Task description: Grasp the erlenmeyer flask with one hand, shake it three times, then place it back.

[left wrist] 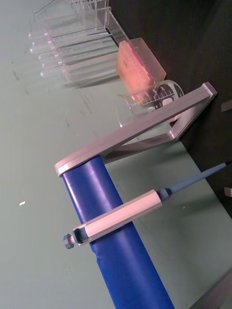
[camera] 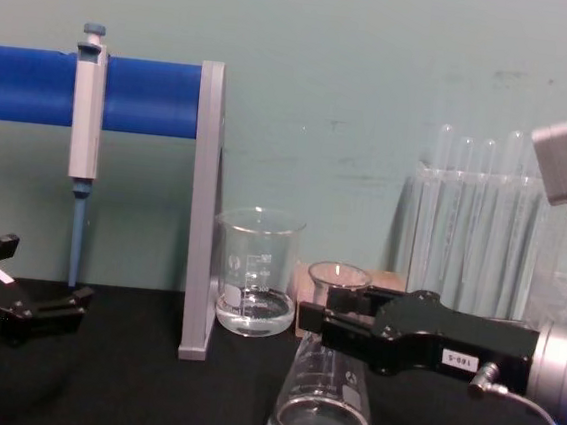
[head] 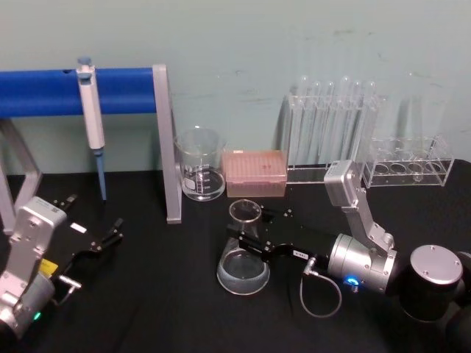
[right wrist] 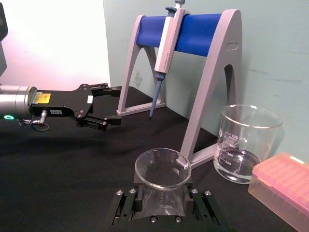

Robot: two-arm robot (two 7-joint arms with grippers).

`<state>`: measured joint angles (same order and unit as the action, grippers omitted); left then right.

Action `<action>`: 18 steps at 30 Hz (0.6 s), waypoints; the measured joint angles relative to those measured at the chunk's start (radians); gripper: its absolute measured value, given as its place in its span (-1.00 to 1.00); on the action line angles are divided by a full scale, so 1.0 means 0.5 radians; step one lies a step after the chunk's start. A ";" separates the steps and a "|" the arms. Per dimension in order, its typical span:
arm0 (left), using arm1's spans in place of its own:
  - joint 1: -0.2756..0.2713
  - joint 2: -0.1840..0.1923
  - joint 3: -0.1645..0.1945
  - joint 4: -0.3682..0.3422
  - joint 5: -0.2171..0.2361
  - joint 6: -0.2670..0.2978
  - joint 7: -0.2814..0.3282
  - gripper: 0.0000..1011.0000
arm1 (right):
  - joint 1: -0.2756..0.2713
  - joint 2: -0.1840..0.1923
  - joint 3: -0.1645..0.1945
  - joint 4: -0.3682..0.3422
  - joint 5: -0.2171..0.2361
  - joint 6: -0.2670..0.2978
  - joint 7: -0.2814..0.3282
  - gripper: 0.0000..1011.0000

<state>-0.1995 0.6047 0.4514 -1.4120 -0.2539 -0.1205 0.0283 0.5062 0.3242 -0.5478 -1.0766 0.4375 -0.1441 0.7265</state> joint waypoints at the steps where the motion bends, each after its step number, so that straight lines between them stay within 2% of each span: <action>1: 0.000 0.000 0.000 0.000 0.000 0.000 0.000 0.98 | 0.000 0.000 0.000 0.000 0.000 0.000 0.000 -0.11; 8: 0.000 0.000 0.000 0.000 0.000 0.000 0.000 0.98 | -0.024 0.013 0.053 -0.020 0.020 0.020 -0.076 -0.11; 15: 0.000 0.000 0.000 0.000 0.000 0.000 0.000 0.98 | -0.070 0.033 0.107 -0.104 0.037 0.025 -0.143 -0.11; 18: 0.000 0.000 0.000 0.000 0.000 0.000 0.000 0.98 | -0.107 0.053 0.138 -0.190 0.037 0.031 -0.197 -0.11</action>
<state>-0.1995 0.6047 0.4514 -1.4120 -0.2539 -0.1205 0.0283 0.4528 0.3508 -0.4786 -1.1715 0.4563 -0.1286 0.6278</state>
